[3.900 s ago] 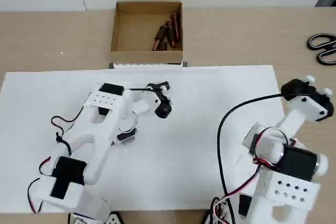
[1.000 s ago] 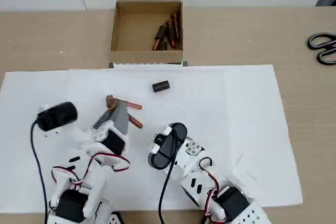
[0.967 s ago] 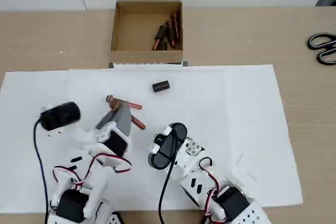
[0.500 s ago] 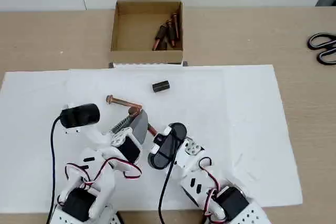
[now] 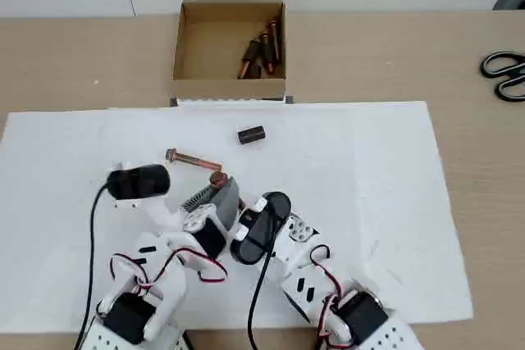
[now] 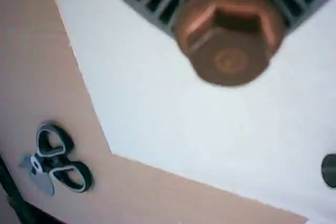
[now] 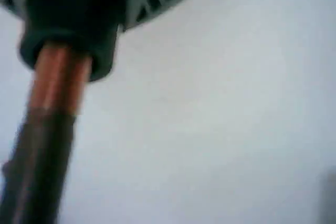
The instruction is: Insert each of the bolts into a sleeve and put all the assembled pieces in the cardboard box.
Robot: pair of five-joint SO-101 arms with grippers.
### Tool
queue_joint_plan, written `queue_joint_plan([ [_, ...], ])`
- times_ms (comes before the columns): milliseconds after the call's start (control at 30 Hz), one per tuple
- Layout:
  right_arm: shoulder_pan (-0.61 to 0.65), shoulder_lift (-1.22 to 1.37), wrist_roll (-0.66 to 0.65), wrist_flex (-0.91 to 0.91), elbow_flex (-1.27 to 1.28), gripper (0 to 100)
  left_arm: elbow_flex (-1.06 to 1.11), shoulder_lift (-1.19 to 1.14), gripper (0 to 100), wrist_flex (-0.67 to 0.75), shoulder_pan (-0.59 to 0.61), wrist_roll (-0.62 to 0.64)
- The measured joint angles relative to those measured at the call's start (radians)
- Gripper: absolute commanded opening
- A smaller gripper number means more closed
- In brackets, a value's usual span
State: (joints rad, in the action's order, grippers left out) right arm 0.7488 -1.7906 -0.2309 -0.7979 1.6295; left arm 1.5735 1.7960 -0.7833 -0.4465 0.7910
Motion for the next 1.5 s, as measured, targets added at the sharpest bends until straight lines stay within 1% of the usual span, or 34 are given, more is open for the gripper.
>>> queue_joint_plan([
  [100,-0.002,-0.002,0.002,0.000,-0.002,0.2,0.003,-0.011,1,-0.008,-0.061,-0.055],
  [233,-0.003,-0.002,0.002,0.000,-0.003,0.2,0.003,-0.011,1,-0.049,-0.112,-0.103],
  [500,0.003,0.000,0.000,0.000,0.000,0.2,-0.005,0.002,2,-0.172,-0.146,-0.141],
  [567,0.003,0.000,0.000,-0.002,0.000,0.2,-0.005,0.002,8,-0.181,-0.149,-0.149],
  [667,-0.002,0.002,0.000,-0.002,0.000,0.2,-0.006,0.002,20,-0.189,-0.149,-0.152],
  [733,-0.005,0.002,0.000,-0.002,0.002,0.2,-0.005,0.002,24,-0.199,-0.155,-0.161],
  [767,-0.005,0.002,0.000,-0.002,0.002,0.2,-0.005,0.002,24,-0.199,-0.157,-0.160],
  [800,-0.005,0.002,0.000,-0.002,0.002,0.2,-0.005,0.002,24,-0.203,-0.157,-0.190],
  [900,-0.005,0.002,0.000,-0.002,0.002,0.2,-0.008,0.002,24,-0.206,-0.147,-0.221],
  [1233,0.000,-0.002,0.000,0.002,-0.003,0.2,-0.097,-0.011,24,-0.232,0.009,-0.399],
  [1367,-0.002,-0.002,-0.018,0.002,-0.002,0.2,-0.144,-0.011,23,-0.279,0.032,-0.419],
  [1433,0.000,-0.002,-0.029,0.002,-0.002,0.2,-0.169,-0.011,18,-0.298,0.032,-0.419],
  [1500,-0.006,-0.002,-0.032,0.002,-0.002,0.2,-0.186,-0.011,9,-0.299,0.037,-0.419],
])
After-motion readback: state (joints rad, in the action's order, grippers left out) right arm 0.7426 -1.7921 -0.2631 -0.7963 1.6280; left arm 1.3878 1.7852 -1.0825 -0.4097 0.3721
